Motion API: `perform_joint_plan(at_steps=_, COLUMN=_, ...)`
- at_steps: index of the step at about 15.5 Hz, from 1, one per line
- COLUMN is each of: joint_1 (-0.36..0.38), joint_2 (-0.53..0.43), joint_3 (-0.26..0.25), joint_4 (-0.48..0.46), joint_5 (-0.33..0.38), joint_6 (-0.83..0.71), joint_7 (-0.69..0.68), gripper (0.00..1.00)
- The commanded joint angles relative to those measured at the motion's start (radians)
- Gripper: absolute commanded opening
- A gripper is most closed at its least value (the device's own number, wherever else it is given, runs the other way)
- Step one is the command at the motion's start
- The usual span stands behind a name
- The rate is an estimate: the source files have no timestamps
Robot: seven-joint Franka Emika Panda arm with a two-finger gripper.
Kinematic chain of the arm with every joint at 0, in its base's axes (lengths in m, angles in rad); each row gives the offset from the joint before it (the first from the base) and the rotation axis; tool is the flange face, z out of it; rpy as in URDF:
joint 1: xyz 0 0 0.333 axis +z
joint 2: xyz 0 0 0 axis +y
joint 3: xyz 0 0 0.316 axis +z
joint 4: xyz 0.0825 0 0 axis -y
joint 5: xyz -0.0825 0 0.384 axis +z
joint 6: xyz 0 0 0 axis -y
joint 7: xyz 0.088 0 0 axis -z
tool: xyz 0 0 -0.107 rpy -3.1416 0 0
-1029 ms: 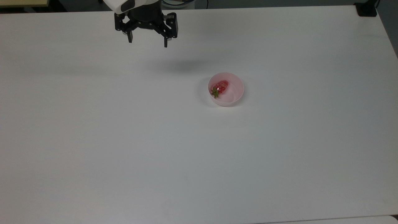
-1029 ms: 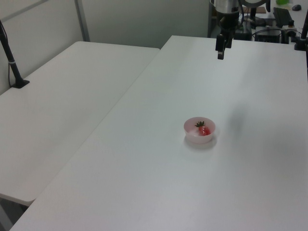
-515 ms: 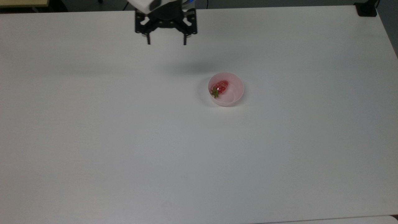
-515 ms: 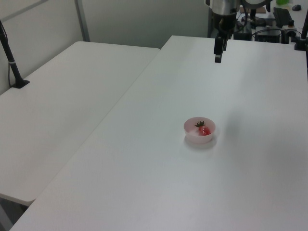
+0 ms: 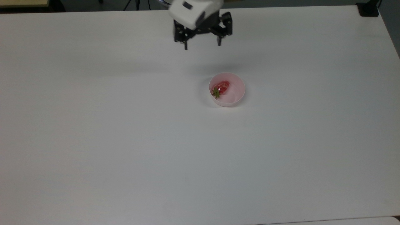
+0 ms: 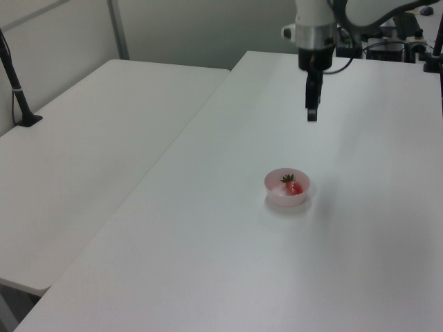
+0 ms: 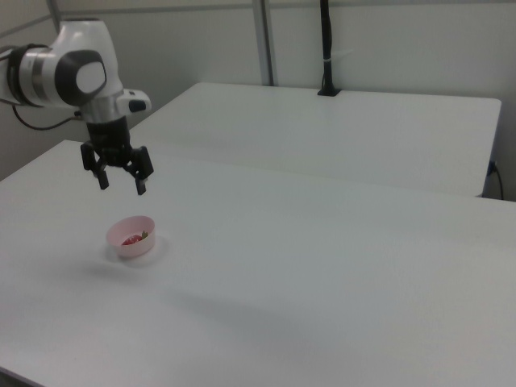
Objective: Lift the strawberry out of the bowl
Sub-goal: 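Move the open gripper over the pink bowl and lower it, then close the gripper on the red strawberry inside the bowl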
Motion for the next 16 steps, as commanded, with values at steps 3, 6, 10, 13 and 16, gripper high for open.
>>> perform_joint_plan(at_steps=3, joint_1=0.105, joint_2=0.143, joint_3=-0.055, joint_4=0.006, joint_5=0.065, joint_6=0.114, joint_7=0.113, gripper=0.97)
perform_joint_plan(at_steps=6, joint_1=0.138, joint_2=0.212, joint_3=-0.055, joint_4=0.006, joint_5=0.064, joint_6=0.159, joint_7=0.138, gripper=0.93)
perform_joint_plan(at_steps=10, joint_1=0.147, joint_2=0.282, joint_3=-0.054, joint_4=0.006, joint_5=0.056, joint_6=0.259, joint_7=0.201, gripper=0.9)
perform_joint_plan(at_steps=13, joint_1=0.147, joint_2=0.286, joint_3=-0.054, joint_4=0.006, joint_5=0.056, joint_6=0.26, joint_7=0.202, gripper=0.89)
perform_joint_plan(at_steps=16, joint_1=0.145, joint_2=0.29, joint_3=-0.054, joint_4=0.004, joint_5=0.056, joint_6=0.26, joint_7=0.201, gripper=0.86)
